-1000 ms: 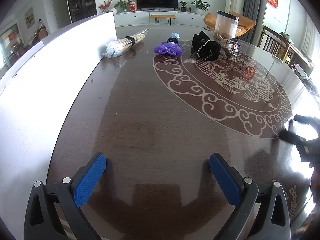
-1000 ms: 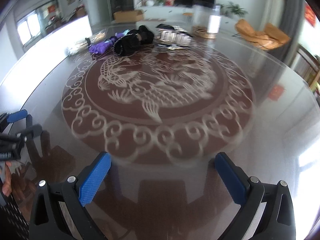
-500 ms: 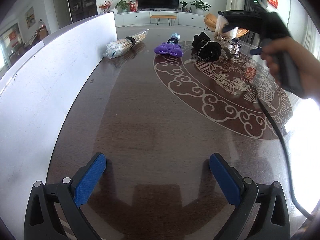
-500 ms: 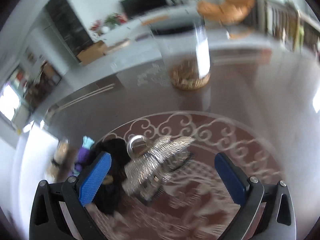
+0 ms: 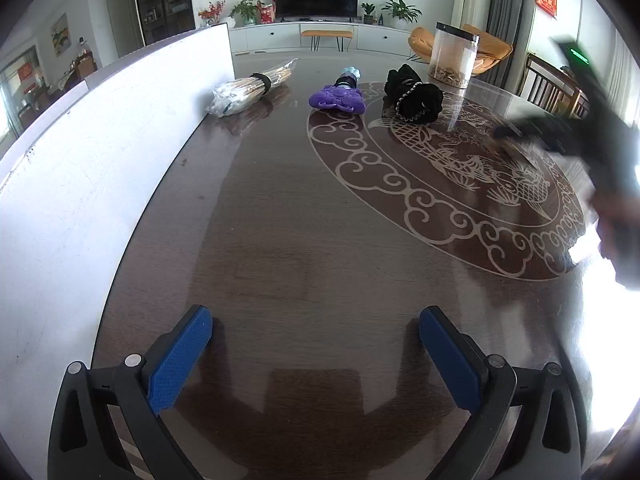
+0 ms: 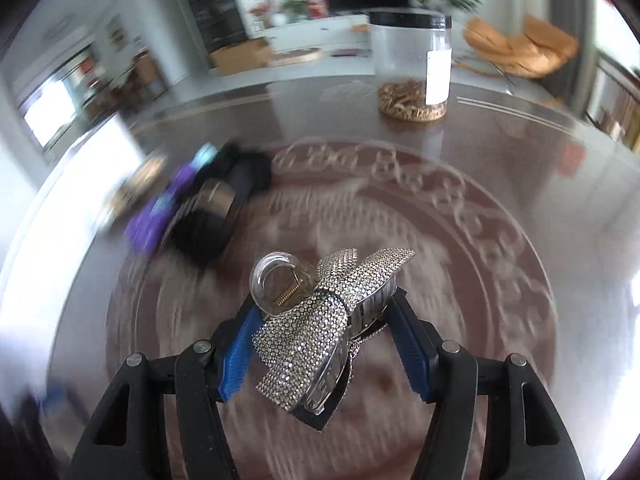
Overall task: Organize objects
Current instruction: 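Grasp the rhinestone bow hair clip with the right tool and lift, then hold the bow hair clip in the right tool above the table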
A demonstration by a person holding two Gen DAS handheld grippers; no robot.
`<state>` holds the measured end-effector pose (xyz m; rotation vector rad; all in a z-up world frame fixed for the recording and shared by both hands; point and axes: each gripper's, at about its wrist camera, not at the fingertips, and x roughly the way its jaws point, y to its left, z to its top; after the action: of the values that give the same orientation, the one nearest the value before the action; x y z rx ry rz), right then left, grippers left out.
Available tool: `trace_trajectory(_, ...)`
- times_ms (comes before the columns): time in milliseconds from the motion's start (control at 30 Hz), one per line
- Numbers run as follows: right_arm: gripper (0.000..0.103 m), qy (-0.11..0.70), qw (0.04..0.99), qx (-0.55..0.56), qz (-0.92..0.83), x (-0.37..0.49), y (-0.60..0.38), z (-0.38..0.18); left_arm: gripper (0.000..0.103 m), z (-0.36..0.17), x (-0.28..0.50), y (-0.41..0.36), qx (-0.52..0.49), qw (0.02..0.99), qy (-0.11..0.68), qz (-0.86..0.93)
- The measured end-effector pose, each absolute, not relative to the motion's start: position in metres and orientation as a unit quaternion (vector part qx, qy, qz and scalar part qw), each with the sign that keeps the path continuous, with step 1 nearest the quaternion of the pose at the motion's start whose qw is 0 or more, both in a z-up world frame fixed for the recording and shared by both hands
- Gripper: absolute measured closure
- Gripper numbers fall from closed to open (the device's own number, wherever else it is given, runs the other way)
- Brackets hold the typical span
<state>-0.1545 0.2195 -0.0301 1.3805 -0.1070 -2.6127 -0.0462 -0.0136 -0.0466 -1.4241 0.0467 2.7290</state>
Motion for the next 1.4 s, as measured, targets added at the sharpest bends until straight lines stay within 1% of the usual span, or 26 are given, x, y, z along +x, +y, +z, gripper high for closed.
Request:
trace_trajectory(133,0.039,0.023,0.135,0.440,-0.887,-0.078,0.229,-0.031,0.000,-0.046,-0.046,-0.014,-0.462,0.031,0.015,0.886)
trace_trajectory(200,0.037,0.038,0.135,0.434,-0.890,-0.060,0.233,-0.031,0.000,-0.046,-0.046,-0.014,-0.462,0.031,0.015,0.886)
trace_trajectory(233,0.031,0.039,0.134,0.434,-0.890,-0.052,0.235,-0.032,0.000,-0.046,-0.046,-0.014,-0.462,0.031,0.015,0.886)
trace_trajectory(267,0.021,0.036,0.132,0.437,-0.889,-0.047,0.236,-0.033,0.000,-0.046,-0.046,-0.014,-0.462,0.031,0.015,0.886)
trace_trajectory(333,0.015,0.027,0.128,0.439,-0.889,-0.041,0.244,-0.036,0.000,-0.046,-0.046,-0.014,-0.462,0.031,0.015,0.886)
trace_trajectory(433,0.013,0.027,0.115,0.437,-0.892,-0.040,0.246,-0.039,0.000,-0.046,-0.046,-0.014,-0.462,0.031,0.015,0.886)
trace_trajectory(567,0.007,0.035,0.105,0.446,-0.888,-0.048,0.245,-0.042,0.000,-0.046,-0.046,-0.014,-0.462,0.030,0.015,0.886)
trace_trajectory(667,0.004,0.051,0.098,0.451,-0.886,-0.049,0.241,-0.044,0.000,-0.046,-0.046,-0.014,-0.462,0.030,0.015,0.886)
trace_trajectory(933,0.000,0.054,0.093,0.454,-0.885,-0.048,0.242,-0.047,0.000,-0.046,-0.045,-0.014,-0.462,0.030,0.014,0.886)
trace_trajectory(1400,0.000,0.054,0.092,0.454,-0.885,-0.049,0.242,-0.047,0.000,-0.046,-0.045,-0.013,-0.462,0.029,0.014,0.886)
